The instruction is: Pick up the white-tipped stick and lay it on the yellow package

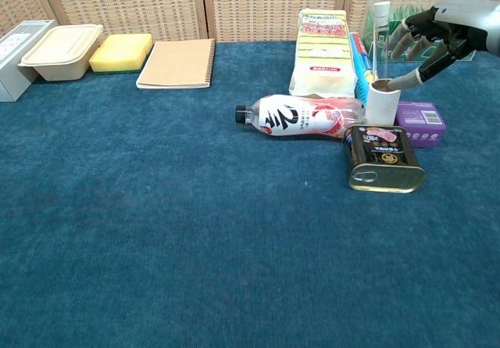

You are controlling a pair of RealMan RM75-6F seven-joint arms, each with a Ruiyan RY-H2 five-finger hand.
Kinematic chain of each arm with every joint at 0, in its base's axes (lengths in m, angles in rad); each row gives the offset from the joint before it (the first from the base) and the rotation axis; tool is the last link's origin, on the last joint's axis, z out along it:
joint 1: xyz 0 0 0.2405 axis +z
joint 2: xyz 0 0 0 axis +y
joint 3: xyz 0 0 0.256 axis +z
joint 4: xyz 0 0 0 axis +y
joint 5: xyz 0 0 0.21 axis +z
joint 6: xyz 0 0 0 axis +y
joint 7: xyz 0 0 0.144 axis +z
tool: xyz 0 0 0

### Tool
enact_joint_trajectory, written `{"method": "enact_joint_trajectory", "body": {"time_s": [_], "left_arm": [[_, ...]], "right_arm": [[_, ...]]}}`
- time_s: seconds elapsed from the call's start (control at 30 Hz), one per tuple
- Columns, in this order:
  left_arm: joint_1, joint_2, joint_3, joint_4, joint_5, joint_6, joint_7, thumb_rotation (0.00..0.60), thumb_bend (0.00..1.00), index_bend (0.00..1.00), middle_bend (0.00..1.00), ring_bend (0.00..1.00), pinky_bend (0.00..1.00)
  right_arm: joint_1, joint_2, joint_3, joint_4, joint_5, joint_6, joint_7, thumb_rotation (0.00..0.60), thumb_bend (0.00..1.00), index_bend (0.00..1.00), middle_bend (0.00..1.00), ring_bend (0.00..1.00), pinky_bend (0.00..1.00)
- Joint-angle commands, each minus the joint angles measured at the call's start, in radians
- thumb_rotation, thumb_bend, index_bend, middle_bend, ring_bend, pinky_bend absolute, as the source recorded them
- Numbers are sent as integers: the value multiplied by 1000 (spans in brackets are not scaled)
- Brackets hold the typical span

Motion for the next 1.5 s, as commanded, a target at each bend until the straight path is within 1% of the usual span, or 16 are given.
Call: {"method": "enact_joint_trajectory", "body": {"time_s": [0.03, 0.5, 0.7, 1.0, 1.27, 1.5], "left_arm": [[0, 1, 0, -1, 1, 1, -1, 599, 196, 96, 37, 30, 270], [5, 8, 3, -2, 15, 17, -14, 600, 196, 96, 36, 30, 270], [9, 13, 3, -1, 24, 31, -26, 599, 197, 95, 37, 30, 270], [11, 17, 4, 1, 30, 37, -34, 599, 197, 96, 36, 30, 270], [10, 15, 2, 1, 26, 31, -29, 600, 197, 96, 36, 30, 270], [8, 13, 1, 0, 22, 25, -23, 600, 197, 95, 37, 30, 270]], "right_arm": [[10, -10, -3, -8, 19, 12, -17, 526, 229, 287, 300, 282, 362], [58, -46, -16, -39, 73, 62, -103, 524, 229, 296, 309, 287, 362], [77, -61, -20, -47, 100, 65, -124, 523, 229, 300, 315, 292, 363], [103, -75, -21, -41, 120, 85, -158, 521, 231, 316, 331, 303, 364], [121, -66, -21, -19, 137, 89, -183, 525, 232, 325, 342, 310, 365], [129, -51, -29, -5, 142, 99, -207, 521, 241, 338, 367, 337, 378]]}}
